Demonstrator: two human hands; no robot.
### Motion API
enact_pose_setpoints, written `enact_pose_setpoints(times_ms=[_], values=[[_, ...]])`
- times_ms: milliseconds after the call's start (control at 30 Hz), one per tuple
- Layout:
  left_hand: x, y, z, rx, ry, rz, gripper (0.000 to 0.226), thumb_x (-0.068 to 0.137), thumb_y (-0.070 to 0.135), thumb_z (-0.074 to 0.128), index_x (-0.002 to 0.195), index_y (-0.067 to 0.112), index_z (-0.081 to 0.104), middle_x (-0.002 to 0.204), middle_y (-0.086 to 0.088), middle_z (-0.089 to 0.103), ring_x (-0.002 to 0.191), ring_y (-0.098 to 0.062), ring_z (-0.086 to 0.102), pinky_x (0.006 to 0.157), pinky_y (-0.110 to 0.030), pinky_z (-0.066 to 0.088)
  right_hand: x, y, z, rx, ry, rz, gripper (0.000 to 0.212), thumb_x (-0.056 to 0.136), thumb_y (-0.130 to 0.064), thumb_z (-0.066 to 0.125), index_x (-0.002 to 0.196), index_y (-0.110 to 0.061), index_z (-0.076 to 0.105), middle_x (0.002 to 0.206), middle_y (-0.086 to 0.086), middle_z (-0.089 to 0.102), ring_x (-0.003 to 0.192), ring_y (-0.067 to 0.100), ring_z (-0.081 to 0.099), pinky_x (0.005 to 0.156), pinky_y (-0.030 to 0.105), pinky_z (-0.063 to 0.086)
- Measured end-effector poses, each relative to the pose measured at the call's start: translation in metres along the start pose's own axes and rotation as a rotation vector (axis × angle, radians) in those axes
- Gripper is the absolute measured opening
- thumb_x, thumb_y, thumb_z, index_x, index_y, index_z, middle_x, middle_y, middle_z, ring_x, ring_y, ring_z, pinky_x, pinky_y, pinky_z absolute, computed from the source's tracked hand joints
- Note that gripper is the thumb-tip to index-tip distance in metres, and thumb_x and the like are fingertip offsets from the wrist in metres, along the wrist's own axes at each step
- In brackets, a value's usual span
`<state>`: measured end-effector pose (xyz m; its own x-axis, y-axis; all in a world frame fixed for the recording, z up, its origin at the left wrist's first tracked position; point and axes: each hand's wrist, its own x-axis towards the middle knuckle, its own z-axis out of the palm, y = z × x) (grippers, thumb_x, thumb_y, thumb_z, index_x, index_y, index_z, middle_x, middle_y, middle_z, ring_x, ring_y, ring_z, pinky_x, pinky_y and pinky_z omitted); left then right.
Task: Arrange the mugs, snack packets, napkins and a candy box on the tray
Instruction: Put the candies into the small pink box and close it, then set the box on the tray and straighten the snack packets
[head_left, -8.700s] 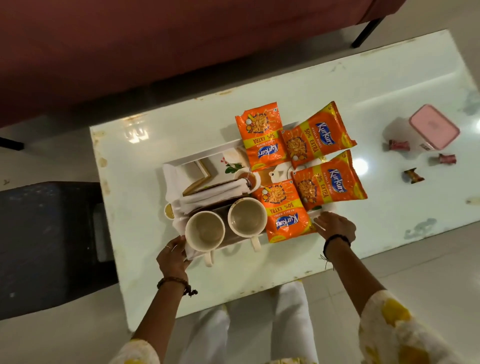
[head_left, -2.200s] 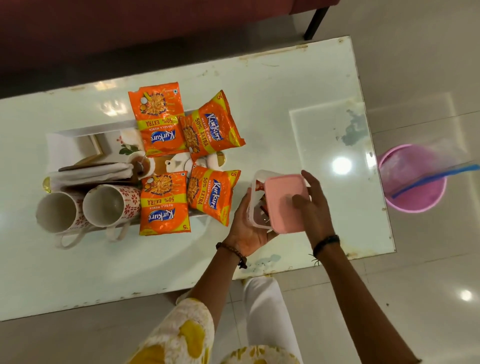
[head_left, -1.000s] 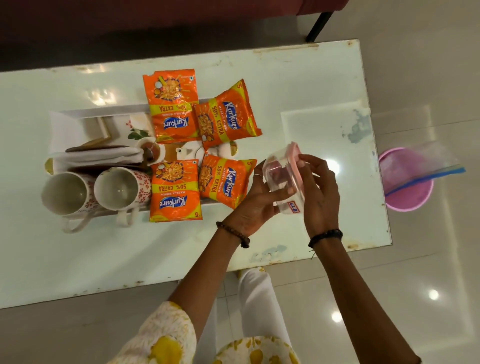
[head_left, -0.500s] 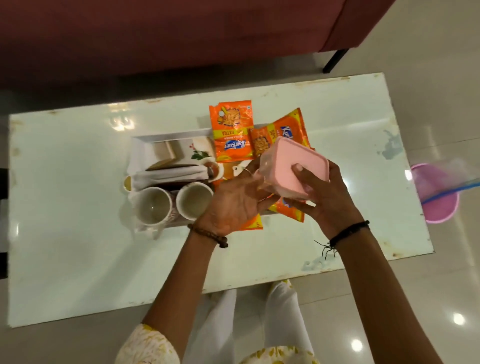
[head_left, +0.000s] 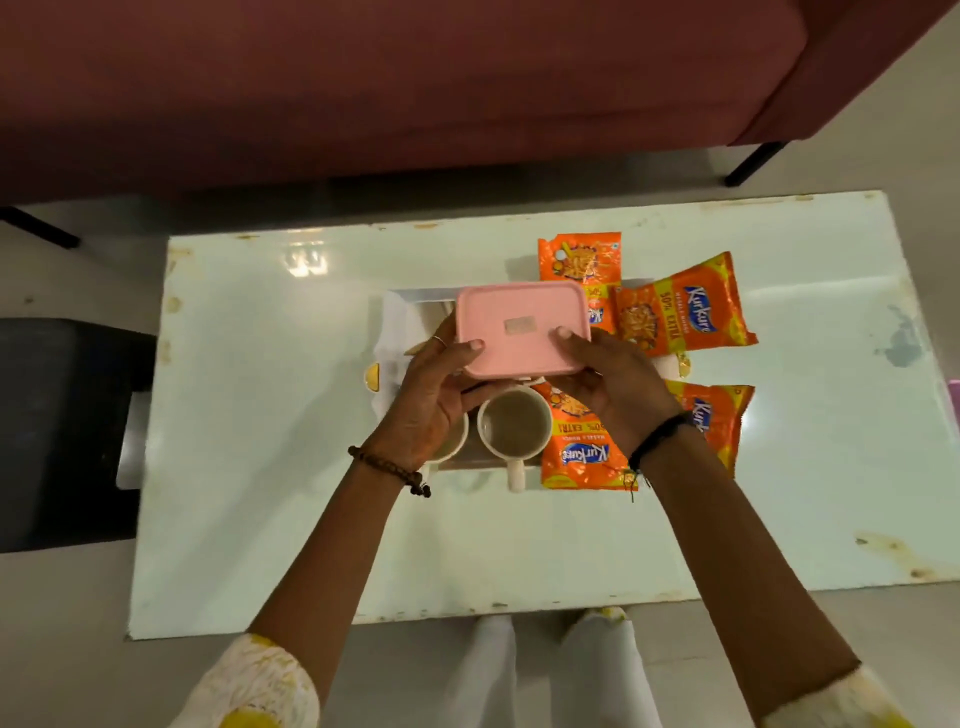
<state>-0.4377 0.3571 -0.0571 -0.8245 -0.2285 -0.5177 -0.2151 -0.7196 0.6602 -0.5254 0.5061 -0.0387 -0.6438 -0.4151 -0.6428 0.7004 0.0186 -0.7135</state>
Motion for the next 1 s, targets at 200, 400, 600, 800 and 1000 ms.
enact_pose_setpoints(times_ms=[200,400,600,800,1000], values=[[0.043,0.049,-0.036,0.304,0.112,0.019,0.023,0.093,0.012,0.049,0.110,0.024,0.059,0.095,0.005,0.067,0.086,-0.010,0.068,0.071,-0.024,0.059,0.057,-0.021,0.042,-0.270,-0.007,0.030,0.016,0.086,-0.019,0.061,0.097,-0.009,0.055,0.100,0.008,0.060,0.087,0.018,0.059,0.084,0.035,0.050],[0.079,0.058,-0.055,0.740,0.257,-0.063,0.041,0.085,0.008,0.062,0.126,0.004,0.055,0.104,-0.009,0.061,0.094,-0.021,0.059,0.080,-0.029,0.052,0.109,-0.003,0.051,-0.490,0.050,0.075,0.016,0.087,-0.012,0.060,0.076,-0.001,0.054,0.104,0.023,0.059,0.099,0.035,0.058,0.088,0.047,0.051],[0.089,0.022,-0.067,0.762,0.361,-0.106,0.038,0.081,-0.005,0.063,0.118,-0.005,0.057,0.117,-0.023,0.063,0.098,-0.032,0.064,0.067,-0.021,0.057,0.130,0.030,0.035,-0.671,0.143,0.032,0.035,0.085,-0.019,0.063,0.113,0.001,0.056,0.094,0.015,0.058,0.062,0.016,0.049,0.065,0.031,0.046],[0.090,0.009,-0.074,0.996,0.365,0.025,0.038,0.083,0.001,0.062,0.121,0.001,0.058,0.113,-0.021,0.067,0.102,-0.027,0.064,0.082,-0.019,0.050,0.129,0.040,0.026,-0.860,0.215,-0.058,0.043,0.085,-0.012,0.062,0.125,-0.002,0.053,0.129,0.017,0.058,0.118,0.029,0.054,0.098,0.029,0.041],[0.056,-0.002,-0.095,1.010,0.554,0.377,0.021,0.086,0.000,0.056,0.106,-0.003,0.064,0.111,-0.022,0.065,0.090,-0.026,0.061,0.083,-0.033,0.048,0.066,0.037,-0.014,-0.688,0.522,-0.334,0.024,0.087,-0.010,0.057,0.109,-0.002,0.062,0.109,0.019,0.068,0.094,0.020,0.059,0.074,0.011,0.045]])
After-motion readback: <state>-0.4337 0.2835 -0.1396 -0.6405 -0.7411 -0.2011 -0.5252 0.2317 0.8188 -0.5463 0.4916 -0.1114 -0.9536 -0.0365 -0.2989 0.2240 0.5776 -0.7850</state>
